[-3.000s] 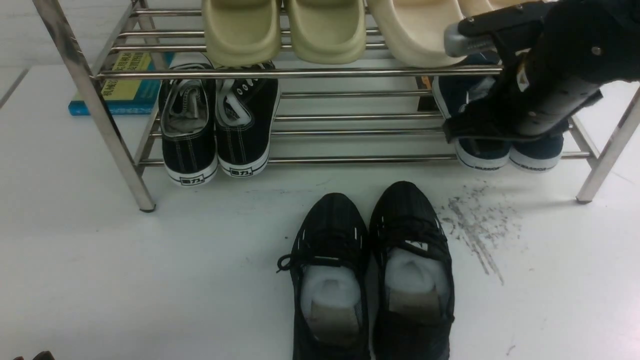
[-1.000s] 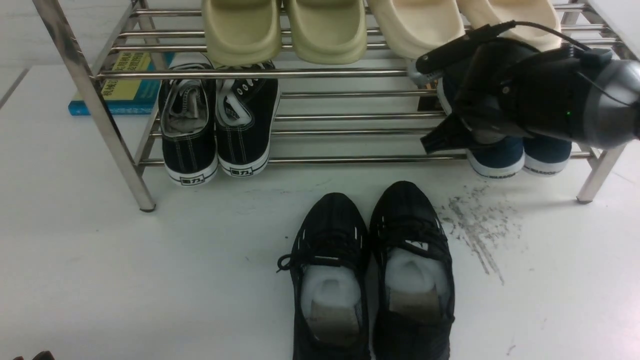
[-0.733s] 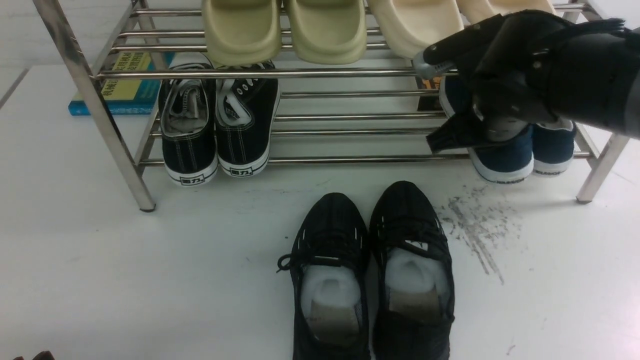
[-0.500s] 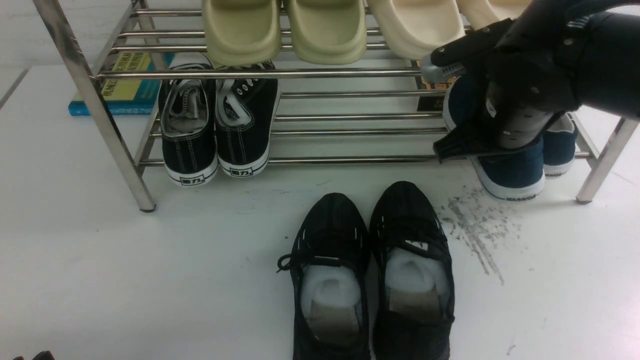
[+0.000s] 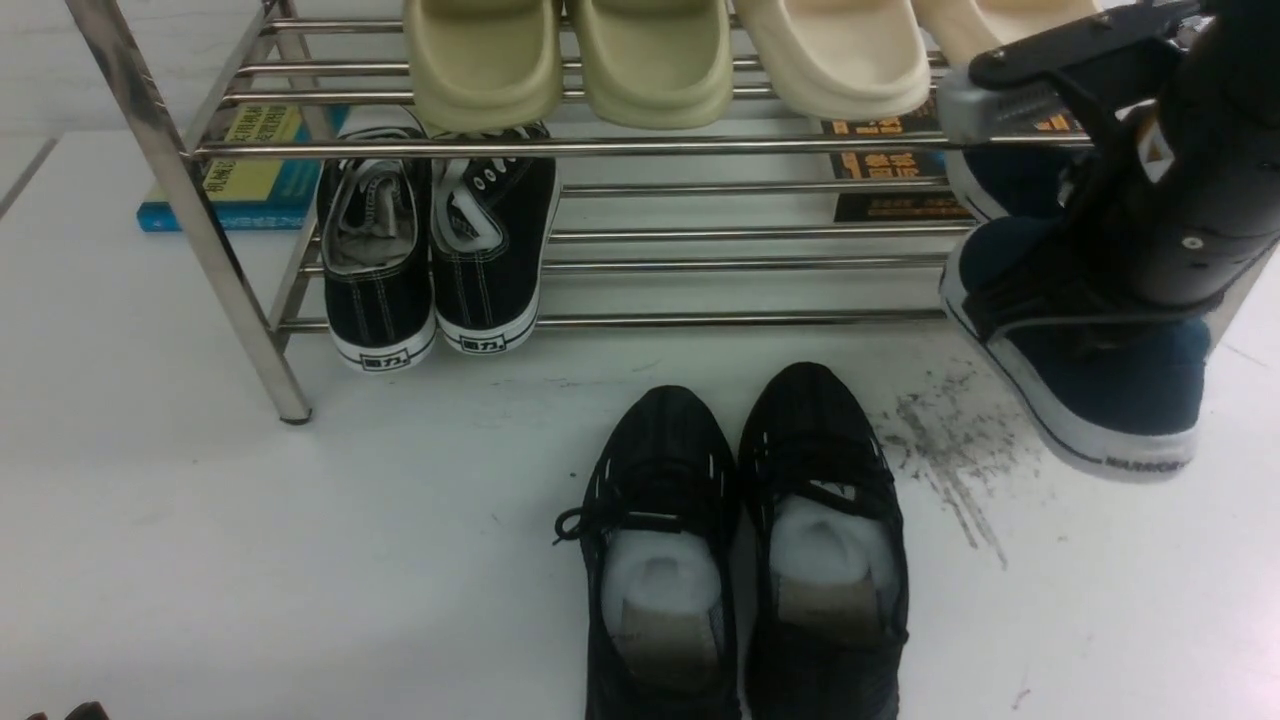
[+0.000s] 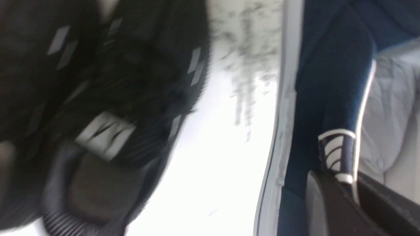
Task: Take the shoes off the shelf with your hand on the white table.
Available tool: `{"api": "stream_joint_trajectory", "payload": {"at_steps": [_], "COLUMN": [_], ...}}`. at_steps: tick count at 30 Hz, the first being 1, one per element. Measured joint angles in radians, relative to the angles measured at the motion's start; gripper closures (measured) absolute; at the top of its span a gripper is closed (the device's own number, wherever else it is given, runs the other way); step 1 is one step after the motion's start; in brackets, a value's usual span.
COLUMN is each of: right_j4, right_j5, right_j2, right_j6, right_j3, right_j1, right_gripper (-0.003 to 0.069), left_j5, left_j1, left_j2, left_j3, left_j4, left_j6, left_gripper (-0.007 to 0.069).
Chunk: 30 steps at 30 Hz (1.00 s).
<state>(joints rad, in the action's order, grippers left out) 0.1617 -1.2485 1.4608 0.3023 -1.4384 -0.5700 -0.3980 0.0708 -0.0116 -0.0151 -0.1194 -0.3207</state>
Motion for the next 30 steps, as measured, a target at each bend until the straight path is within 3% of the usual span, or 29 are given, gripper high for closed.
{"api": "stream_joint_trajectory", "payload": {"at_steps": [12,21,30], "right_j4": [-0.13,-0.138,-0.129], "right_j5": [0.049,0.537,0.705], "right_j2": [-0.242,-0.22,-0.088], "right_j6": [-0.028,-0.028,-0.023], "right_j3": [0.307,0.62,0.634], "right_j1": [0.0,0.0,0.0], "right_gripper": [0.0605,0.0605,0.0605], "left_j5": [0.0,0.0,0.0], "left_j1": [0.0,0.0,0.0], "left_j2": [0.0,0.0,0.0], "left_j3": [0.0,0.0,0.0], "left_j4": [0.0,0.0,0.0], "left_j6": [0.0,0.0,0.0], "left_gripper": [0.0382,0.0382,0.0382]}}
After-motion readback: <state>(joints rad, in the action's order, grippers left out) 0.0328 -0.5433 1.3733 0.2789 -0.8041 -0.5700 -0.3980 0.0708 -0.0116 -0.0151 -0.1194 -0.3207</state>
